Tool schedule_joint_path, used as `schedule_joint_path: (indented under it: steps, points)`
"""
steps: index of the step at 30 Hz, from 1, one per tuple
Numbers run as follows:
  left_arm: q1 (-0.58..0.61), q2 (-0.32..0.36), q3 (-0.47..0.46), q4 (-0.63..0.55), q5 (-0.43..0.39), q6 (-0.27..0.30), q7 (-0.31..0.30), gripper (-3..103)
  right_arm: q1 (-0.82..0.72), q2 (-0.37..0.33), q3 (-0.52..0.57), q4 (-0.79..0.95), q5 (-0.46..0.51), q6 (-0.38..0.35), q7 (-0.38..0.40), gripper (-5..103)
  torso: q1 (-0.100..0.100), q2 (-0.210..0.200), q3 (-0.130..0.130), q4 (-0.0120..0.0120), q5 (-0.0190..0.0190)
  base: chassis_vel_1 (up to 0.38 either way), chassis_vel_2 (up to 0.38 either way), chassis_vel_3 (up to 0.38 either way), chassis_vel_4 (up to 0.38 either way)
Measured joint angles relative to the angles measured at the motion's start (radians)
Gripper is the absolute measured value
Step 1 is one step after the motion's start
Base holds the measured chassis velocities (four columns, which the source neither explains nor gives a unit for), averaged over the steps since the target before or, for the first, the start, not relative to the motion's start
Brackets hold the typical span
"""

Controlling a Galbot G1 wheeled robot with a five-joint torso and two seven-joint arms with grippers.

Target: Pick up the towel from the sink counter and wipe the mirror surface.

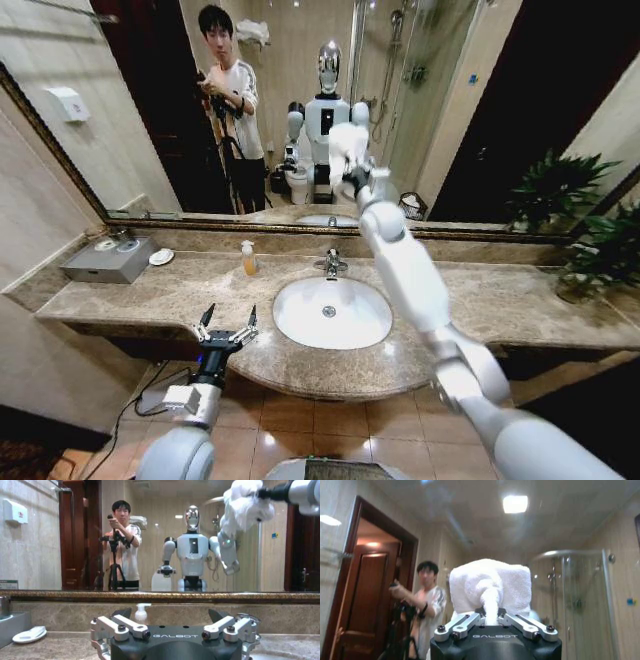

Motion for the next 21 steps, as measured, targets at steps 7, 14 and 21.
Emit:
schedule_joint_path:
  steps: [7,14,21]
  points:
    - [0.000,0.000,0.000,0.000,0.000,0.000,0.000,100,-0.088,-0.002,-0.012,0.017,-0.029,-0.003,-0.011,9,0.000,0.000,0.000,0.0002,0.0003,0.000,0.000,0.000,0.000]
    - [0.000,0.000,0.000,0.000,0.000,0.000,0.000,100,-0.220,-0.009,-0.014,0.031,-0.086,0.027,-0.045,9,0.000,0.000,0.000,-0.0002,0.0006,0.000,0.000,0.000,0.000]
    - [0.000,0.000,0.000,0.000,0.000,0.000,0.000,100,-0.104,-0.026,-0.004,0.029,-0.065,0.015,-0.038,9,0.000,0.000,0.000,0.0003,0.0000,0.000,0.000,0.000,0.000]
